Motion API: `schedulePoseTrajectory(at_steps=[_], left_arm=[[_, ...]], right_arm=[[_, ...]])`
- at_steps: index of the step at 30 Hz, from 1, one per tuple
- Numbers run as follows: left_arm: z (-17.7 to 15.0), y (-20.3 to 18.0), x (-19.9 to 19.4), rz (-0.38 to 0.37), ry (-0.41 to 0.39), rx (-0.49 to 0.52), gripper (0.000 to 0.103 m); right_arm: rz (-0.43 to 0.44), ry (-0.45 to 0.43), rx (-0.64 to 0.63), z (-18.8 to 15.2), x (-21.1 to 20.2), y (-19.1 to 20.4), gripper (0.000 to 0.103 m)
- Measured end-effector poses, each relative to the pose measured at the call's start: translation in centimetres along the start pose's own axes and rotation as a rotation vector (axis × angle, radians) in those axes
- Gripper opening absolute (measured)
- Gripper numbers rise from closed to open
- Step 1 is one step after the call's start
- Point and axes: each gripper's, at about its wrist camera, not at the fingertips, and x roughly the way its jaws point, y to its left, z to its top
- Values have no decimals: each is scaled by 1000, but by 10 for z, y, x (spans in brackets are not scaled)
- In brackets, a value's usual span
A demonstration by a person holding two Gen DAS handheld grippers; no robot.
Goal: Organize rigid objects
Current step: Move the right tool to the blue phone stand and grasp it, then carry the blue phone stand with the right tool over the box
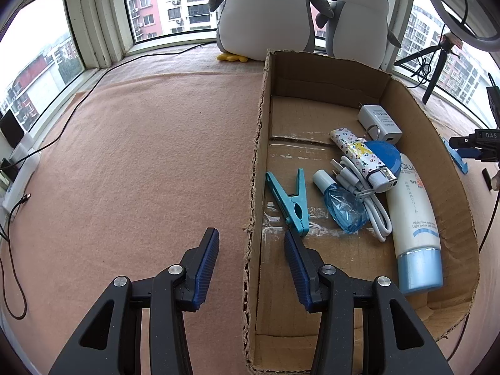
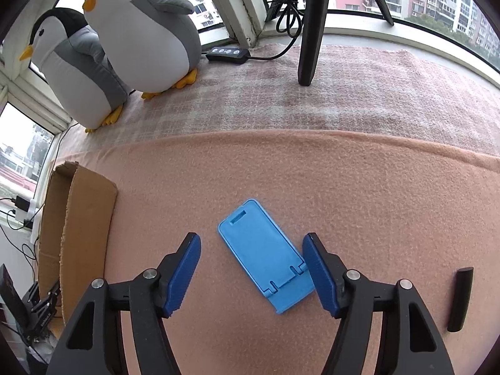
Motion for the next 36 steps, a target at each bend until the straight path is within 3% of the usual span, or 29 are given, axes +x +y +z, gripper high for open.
schedulePoseTrajectory(at_steps=[3, 12, 14, 22, 36], left_arm=[[0, 0, 0, 0, 0, 0, 48], [0, 0, 0, -2, 0, -2, 48], [0, 0, -1, -2, 0, -3, 48], [0, 1, -1, -1, -1, -1, 48], [1, 1, -1, -2, -2, -4, 48]], right_arm=[[-21, 12, -34, -7, 0, 9, 54], [-244, 2, -154, -19, 6, 36, 39], [-243, -1, -149, -19, 6, 37, 34], [-248, -27, -102, -27, 2, 37, 34], [-193, -141, -27, -71, -26, 62, 33]])
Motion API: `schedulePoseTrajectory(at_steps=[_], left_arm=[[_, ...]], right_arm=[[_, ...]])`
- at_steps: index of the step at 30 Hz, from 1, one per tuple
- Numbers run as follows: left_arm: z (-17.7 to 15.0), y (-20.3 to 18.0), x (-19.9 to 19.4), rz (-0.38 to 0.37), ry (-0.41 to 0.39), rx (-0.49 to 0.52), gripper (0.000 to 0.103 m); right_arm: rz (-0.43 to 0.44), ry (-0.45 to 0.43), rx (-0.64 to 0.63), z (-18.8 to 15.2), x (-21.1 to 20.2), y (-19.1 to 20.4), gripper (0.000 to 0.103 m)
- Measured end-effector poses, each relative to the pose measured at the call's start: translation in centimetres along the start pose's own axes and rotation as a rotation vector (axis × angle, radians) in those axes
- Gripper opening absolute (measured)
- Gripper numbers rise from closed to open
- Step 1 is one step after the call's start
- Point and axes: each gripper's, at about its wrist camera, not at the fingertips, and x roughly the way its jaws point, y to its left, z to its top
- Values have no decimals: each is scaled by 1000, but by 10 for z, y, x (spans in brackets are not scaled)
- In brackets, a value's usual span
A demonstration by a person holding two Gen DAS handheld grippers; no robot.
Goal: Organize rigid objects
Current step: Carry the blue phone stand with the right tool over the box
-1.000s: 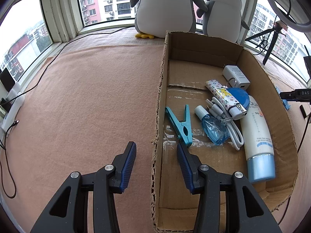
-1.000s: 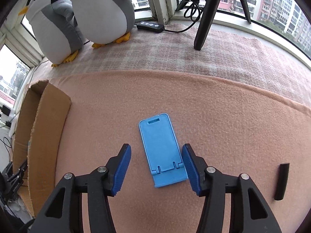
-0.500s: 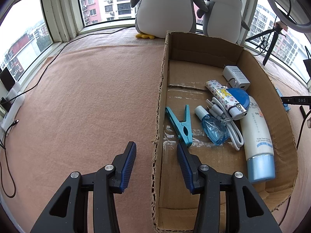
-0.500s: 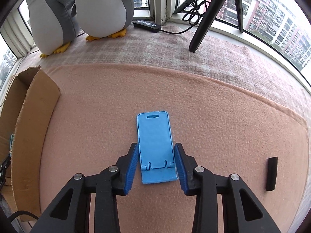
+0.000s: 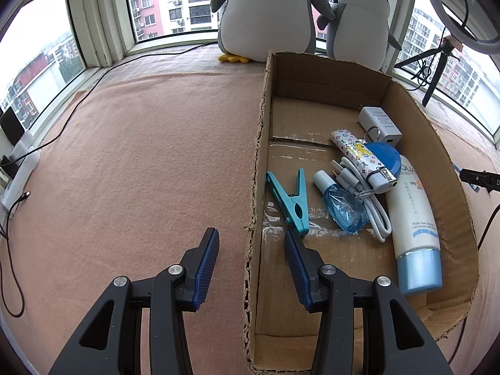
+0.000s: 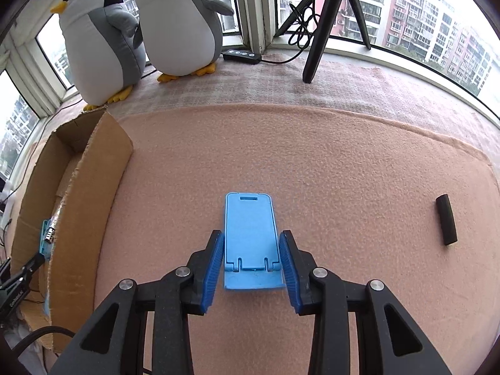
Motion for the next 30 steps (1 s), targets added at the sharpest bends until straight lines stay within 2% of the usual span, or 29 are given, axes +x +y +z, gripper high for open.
schedulePoseTrajectory(at_steps=[7, 16, 24, 30], left_arm=[[0, 0, 0, -1, -1, 0, 48], [0, 0, 0, -1, -2, 0, 48], [0, 0, 0, -1, -2, 0, 48], [0, 0, 0, -2, -2, -1, 48]], right_arm=[[69, -59, -19, -3, -32, 28, 33], [175, -107, -160, 3, -61, 99, 33], [233, -91, -261, 8, -54, 153, 33], [247, -65, -284, 13, -39, 175, 33]])
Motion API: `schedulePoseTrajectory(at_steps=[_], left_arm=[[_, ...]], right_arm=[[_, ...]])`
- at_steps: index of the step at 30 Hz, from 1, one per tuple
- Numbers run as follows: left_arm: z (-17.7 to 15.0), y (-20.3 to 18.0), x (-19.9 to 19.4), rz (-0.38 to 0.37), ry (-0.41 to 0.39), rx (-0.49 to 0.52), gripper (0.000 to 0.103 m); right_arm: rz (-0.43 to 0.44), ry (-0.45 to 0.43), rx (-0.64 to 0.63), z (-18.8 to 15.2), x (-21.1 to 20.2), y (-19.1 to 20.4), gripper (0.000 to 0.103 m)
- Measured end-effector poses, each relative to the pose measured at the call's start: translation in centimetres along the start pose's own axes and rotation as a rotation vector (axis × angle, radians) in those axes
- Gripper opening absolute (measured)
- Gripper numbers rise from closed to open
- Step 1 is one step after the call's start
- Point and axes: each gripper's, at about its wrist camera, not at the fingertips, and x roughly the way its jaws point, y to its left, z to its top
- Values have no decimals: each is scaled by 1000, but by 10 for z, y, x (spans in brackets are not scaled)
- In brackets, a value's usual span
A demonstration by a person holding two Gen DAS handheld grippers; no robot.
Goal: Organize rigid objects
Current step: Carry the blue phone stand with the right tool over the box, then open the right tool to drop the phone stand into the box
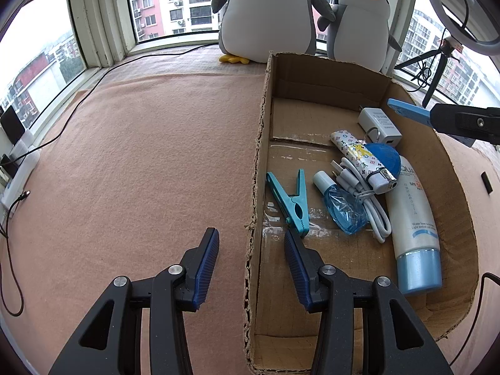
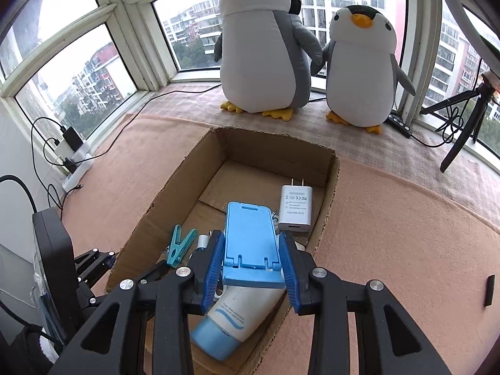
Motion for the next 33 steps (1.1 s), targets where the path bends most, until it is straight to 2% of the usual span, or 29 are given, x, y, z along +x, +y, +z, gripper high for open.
schedulePoseTrajectory(at_steps=[14, 17, 19, 26, 33], left_arm=[[0, -1, 0, -1, -1, 0, 48], [0, 0, 0, -1, -1, -1, 48], [0, -1, 0, 0, -1, 0, 48], [1, -2, 1, 0, -1, -2, 48], [1, -2, 1, 1, -2, 0, 48]], right_arm=[[-6, 23, -14, 6, 16, 8, 33], [-6, 19, -8, 8, 16, 7, 40], [2, 18, -5, 9, 15, 5, 50], [2, 12, 2, 8, 12, 3, 52], [-1, 11, 7, 5, 9, 0, 61]])
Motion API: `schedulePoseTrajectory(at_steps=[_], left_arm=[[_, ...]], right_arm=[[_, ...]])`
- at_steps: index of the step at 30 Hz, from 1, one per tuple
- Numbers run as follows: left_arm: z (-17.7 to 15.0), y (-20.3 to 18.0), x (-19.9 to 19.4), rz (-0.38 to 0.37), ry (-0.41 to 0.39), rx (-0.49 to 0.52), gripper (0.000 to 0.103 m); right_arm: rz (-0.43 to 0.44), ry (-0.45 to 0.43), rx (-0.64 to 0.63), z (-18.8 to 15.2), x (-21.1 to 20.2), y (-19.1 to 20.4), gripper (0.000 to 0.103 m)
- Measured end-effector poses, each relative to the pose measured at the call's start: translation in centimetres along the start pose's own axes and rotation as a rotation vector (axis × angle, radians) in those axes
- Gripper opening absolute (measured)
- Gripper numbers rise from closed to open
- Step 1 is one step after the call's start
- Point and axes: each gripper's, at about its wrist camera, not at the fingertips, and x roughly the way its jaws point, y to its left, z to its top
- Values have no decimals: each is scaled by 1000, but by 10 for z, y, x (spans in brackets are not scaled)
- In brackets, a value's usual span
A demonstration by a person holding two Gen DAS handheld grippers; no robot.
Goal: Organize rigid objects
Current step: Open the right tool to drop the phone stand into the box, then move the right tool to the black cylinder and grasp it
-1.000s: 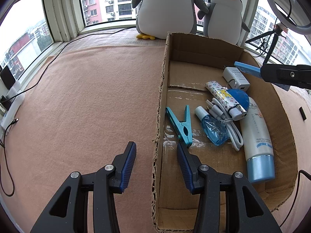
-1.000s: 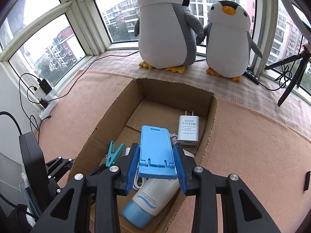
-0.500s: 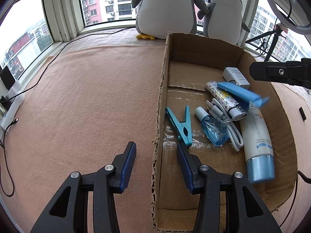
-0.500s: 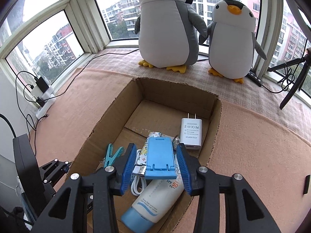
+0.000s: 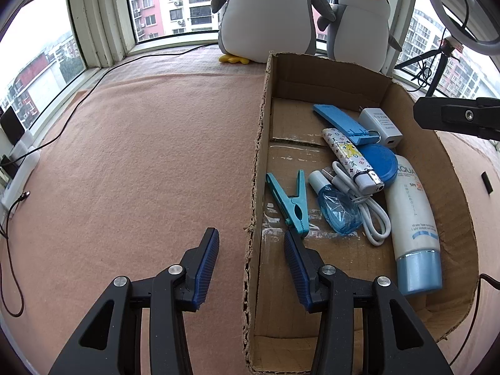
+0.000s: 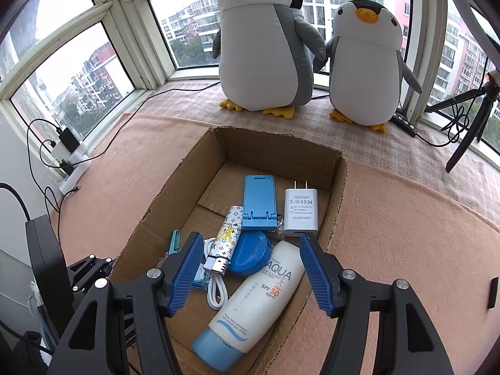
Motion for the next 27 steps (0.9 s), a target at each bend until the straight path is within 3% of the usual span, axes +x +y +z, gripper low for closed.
schedulePoseTrajectory(at_steps=[5, 27], left_arm=[[0, 0, 0, 0, 0, 0, 48], [0, -1, 1, 4, 0, 7, 48]], right_arm=[[-3, -6, 10, -2, -4, -5, 70], [-77, -37, 142, -24, -35, -75, 71]])
